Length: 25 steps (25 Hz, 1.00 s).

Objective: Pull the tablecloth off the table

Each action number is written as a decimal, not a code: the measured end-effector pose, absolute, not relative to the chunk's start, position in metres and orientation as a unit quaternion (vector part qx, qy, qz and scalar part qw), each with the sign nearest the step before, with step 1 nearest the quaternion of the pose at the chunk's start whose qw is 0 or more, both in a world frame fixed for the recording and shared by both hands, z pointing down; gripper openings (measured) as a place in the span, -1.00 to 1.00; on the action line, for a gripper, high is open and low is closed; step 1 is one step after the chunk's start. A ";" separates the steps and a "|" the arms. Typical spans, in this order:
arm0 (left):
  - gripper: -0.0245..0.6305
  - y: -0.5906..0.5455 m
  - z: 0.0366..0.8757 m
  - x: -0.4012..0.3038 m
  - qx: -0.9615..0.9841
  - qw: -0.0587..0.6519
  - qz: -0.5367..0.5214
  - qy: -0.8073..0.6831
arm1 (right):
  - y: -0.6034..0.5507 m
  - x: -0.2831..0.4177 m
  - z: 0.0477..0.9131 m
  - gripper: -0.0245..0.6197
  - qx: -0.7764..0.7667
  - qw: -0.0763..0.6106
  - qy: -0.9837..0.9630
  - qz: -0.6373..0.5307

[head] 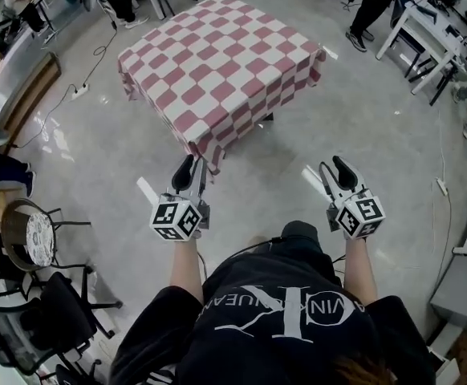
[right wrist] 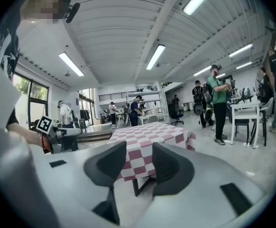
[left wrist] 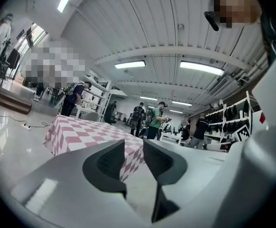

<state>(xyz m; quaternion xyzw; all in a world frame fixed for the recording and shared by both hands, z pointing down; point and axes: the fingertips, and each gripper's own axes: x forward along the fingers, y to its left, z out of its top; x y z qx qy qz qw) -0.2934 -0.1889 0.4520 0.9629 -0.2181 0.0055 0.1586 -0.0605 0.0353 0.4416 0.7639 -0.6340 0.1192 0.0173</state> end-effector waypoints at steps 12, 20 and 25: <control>-0.01 -0.251 0.474 -0.298 0.935 0.163 0.040 -0.312 | -0.095 -0.017 0.454 -0.46 0.691 0.025 -0.712 0.124; 0.02 -0.302 0.461 -0.234 0.922 0.148 0.028 -0.356 | -0.179 0.046 0.454 -0.46 0.642 0.022 -0.757 0.119; 0.05 -0.306 0.473 -0.190 0.916 0.134 0.049 -0.375 | -0.205 0.091 0.467 -0.44 0.624 0.020 -0.771 0.128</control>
